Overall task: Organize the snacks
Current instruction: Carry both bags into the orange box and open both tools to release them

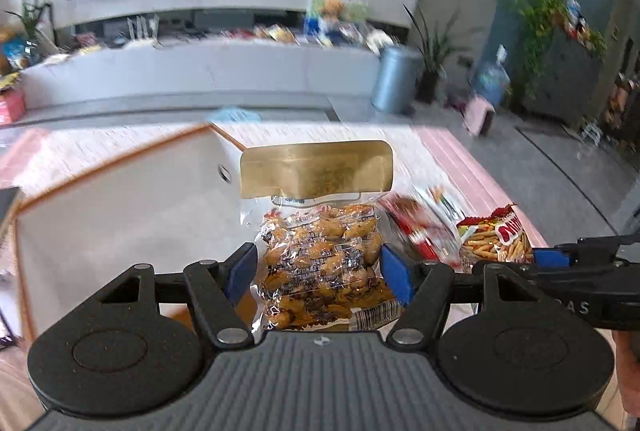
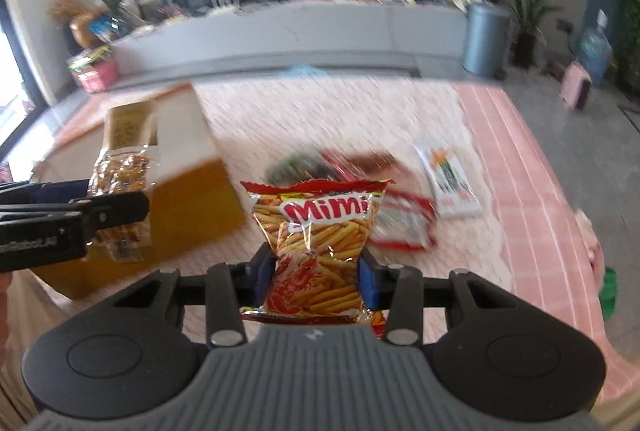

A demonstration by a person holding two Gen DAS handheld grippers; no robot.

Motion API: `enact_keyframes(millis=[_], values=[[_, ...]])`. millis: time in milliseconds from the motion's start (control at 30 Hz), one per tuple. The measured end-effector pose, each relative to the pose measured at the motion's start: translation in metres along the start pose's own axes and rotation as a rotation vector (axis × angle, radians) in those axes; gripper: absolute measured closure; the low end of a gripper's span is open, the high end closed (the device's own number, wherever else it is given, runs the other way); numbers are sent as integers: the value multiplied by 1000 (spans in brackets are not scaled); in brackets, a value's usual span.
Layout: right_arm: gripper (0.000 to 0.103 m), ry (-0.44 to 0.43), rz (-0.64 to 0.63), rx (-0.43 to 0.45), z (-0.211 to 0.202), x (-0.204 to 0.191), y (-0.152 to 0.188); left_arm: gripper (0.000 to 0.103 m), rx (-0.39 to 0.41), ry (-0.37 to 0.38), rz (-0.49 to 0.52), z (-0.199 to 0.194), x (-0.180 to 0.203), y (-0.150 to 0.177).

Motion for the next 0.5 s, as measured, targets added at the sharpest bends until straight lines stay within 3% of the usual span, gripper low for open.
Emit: enact_keyframes(millis=[233,500], values=[[62,-85,-137,46,11,-55,-41,26,27,-78,-87,5,-38,-24],[62,-139,-276,-2,57,-102,-75,26,-73,-137,-134,39,-80,-34]])
Point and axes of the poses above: each gripper's, at about its wrist camera, not at the fingertips, and z roughly the way its jaws point, x to its right, y to its underside, the point moved 4 cm from there along z, roughly the way its jaws point, and after that the axes turned 12 degrees about -y, right-handed, at the moved point
